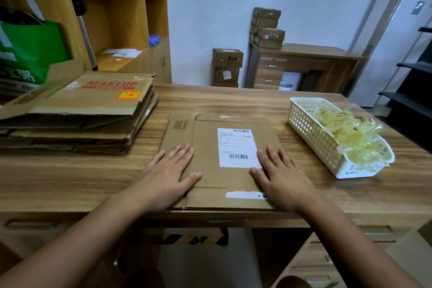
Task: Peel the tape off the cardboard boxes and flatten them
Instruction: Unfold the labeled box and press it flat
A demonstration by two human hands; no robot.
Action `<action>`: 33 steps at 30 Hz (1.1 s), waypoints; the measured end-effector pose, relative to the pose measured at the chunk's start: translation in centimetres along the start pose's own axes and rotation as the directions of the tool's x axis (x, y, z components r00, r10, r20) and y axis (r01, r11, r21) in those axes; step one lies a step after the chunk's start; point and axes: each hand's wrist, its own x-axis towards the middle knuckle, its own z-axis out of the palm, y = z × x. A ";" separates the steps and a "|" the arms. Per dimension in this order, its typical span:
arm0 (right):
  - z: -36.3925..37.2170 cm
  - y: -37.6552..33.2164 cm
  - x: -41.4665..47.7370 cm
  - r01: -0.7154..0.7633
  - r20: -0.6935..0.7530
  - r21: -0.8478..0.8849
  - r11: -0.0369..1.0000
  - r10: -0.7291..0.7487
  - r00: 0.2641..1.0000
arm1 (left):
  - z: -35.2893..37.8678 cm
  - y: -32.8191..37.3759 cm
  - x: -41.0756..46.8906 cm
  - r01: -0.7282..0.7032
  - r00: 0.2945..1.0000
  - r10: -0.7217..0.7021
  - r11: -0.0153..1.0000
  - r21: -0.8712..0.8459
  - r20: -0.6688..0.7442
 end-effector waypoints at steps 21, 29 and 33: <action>-2.2 -0.5 -5.4 -0.072 -0.313 0.546 0.835 0.283 0.906 | -5.1 1.6 -6.5 0.074 0.870 -0.493 0.169 -0.983 -0.019; -4.6 -4.7 -7.2 0.078 -0.414 0.589 0.805 0.217 0.884 | -7.7 -0.7 -9.9 -0.079 0.858 -0.484 0.200 -0.977 -0.169; -7.5 -8.7 -5.1 0.199 -0.488 0.545 0.815 0.115 0.865 | -12.1 -3.7 -10.9 -0.136 0.820 -0.494 0.321 -0.937 -0.289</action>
